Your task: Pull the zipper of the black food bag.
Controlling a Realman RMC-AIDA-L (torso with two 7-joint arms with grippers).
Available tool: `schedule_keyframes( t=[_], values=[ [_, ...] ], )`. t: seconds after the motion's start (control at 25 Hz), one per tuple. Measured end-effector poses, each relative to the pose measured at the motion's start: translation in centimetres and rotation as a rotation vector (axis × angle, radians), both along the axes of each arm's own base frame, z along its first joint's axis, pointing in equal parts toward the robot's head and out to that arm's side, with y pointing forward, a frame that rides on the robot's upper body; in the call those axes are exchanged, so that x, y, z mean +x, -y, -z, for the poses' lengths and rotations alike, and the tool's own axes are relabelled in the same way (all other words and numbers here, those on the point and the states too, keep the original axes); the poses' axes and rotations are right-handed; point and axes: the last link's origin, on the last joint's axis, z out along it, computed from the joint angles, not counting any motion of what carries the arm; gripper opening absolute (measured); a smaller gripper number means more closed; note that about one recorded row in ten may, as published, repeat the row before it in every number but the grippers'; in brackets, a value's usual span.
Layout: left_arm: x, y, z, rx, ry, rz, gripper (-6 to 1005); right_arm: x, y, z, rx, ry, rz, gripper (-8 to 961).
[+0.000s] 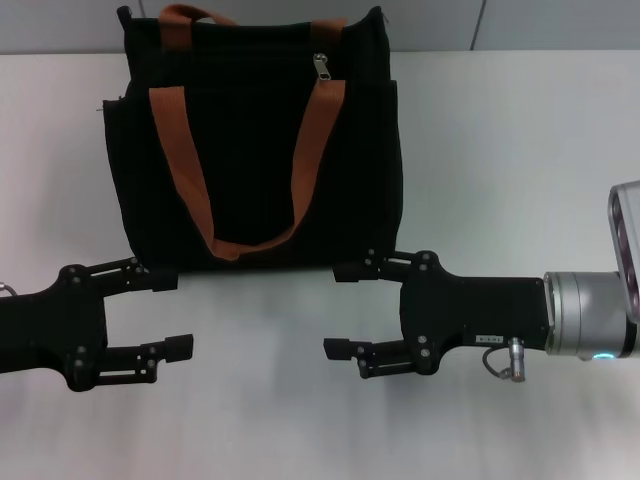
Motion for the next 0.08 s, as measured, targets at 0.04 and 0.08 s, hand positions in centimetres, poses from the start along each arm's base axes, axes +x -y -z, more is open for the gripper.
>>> schedule_keyframes(
  t=[0.04,0.08],
  values=[
    [0.01,0.01,0.03,0.000,0.000,0.000,802,-0.01,-0.03,-0.02,0.002,-0.001,0.001,826],
    [0.01,0.01,0.03,0.000,0.000,0.000,802,-0.01,-0.03,-0.02,0.002,-0.001,0.001,826]
  ],
)
